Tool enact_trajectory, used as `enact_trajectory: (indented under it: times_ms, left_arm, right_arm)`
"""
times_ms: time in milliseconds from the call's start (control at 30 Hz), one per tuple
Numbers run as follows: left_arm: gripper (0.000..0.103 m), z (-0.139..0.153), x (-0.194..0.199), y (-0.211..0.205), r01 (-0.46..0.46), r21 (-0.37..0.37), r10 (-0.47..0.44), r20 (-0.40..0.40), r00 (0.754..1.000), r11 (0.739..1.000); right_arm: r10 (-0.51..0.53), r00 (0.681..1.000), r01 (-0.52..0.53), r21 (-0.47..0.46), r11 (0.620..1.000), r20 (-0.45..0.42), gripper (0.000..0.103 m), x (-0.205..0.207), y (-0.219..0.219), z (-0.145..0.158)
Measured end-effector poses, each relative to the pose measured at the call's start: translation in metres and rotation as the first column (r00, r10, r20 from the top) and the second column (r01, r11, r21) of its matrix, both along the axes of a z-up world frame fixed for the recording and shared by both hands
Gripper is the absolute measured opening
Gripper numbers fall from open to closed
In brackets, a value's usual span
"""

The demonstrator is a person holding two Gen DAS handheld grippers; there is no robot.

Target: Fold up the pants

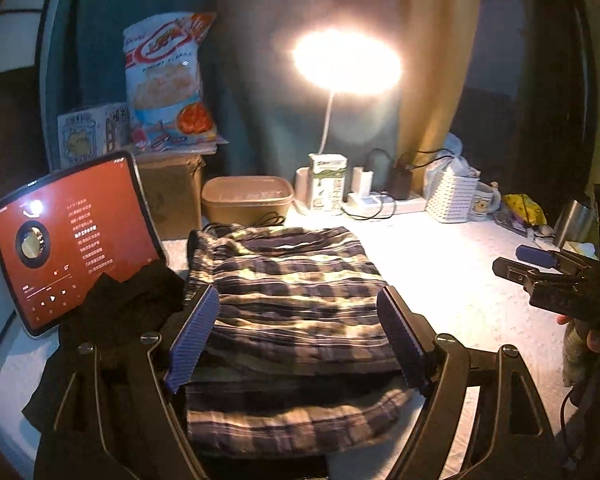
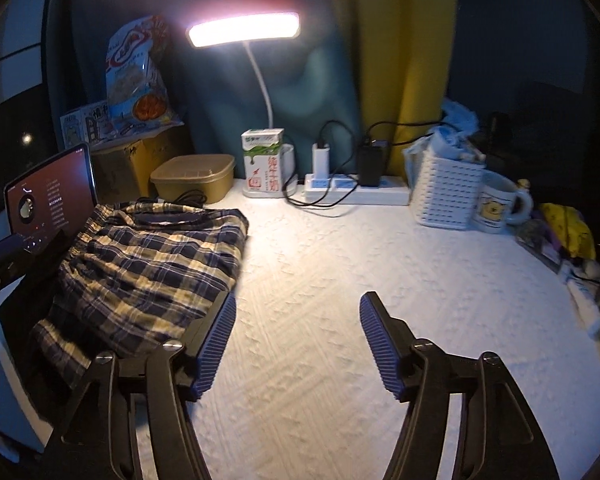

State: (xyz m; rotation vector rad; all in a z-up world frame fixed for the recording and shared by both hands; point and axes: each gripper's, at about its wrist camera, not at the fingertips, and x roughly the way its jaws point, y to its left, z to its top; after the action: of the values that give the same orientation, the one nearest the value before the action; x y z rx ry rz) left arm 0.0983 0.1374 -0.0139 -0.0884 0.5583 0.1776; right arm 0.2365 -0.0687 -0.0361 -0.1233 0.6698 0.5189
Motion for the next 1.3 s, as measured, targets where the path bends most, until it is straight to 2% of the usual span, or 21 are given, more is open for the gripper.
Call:
enact_trajectory:
  times_ms: [33, 100, 367, 467, 533, 667, 867, 1267, 1300]
  left_arm:
    - [0.081, 0.001, -0.002, -0.004, 0.005, 0.003, -0.005, 0.006, 1.000, 1.000]
    - [0.081, 0.005, -0.005, -0.014, 0.016, 0.008, -0.016, 0.023, 1.000, 1.000]
    - [0.081, 0.025, -0.023, -0.057, 0.064, 0.066, -0.069, 0.077, 0.995, 0.996]
    - [0.082, 0.034, -0.029, -0.068, 0.070, 0.082, -0.079, 0.110, 0.991, 0.994]
    - [0.083, 0.041, -0.031, -0.075, 0.073, 0.082, -0.083, 0.130, 0.988, 0.994]
    - [0.093, 0.052, -0.033, -0.086, 0.079, 0.081, -0.091, 0.161, 0.983, 0.994]
    - [0.094, 0.067, -0.037, -0.102, 0.077, 0.097, -0.097, 0.210, 0.973, 0.992]
    - [0.094, 0.082, -0.045, -0.140, 0.076, 0.148, -0.113, 0.265, 0.958, 0.986]
    - [0.097, 0.082, -0.046, -0.142, 0.072, 0.154, -0.112, 0.271, 0.956, 0.986]
  right_arm:
    - [-0.007, 1.000, 0.007, 0.003, 1.000, 0.013, 0.077, -0.005, -0.006, 0.003]
    - [-0.022, 0.999, 0.022, 0.010, 1.000, 0.034, 0.081, -0.014, -0.015, 0.008]
    - [-0.084, 0.989, 0.078, 0.053, 0.996, 0.120, 0.082, -0.051, -0.065, 0.038]
    - [-0.105, 0.982, 0.096, 0.066, 0.993, 0.156, 0.086, -0.062, -0.082, 0.049]
    - [-0.122, 0.978, 0.111, 0.076, 0.991, 0.171, 0.087, -0.067, -0.091, 0.055]
    - [-0.151, 0.966, 0.134, 0.097, 0.986, 0.209, 0.088, -0.079, -0.109, 0.073]
    - [-0.185, 0.948, 0.158, 0.119, 0.980, 0.260, 0.090, -0.097, -0.135, 0.096]
    - [-0.215, 0.925, 0.181, 0.133, 0.974, 0.314, 0.098, -0.126, -0.179, 0.114]
    - [-0.216, 0.924, 0.181, 0.136, 0.974, 0.316, 0.099, -0.127, -0.182, 0.114]
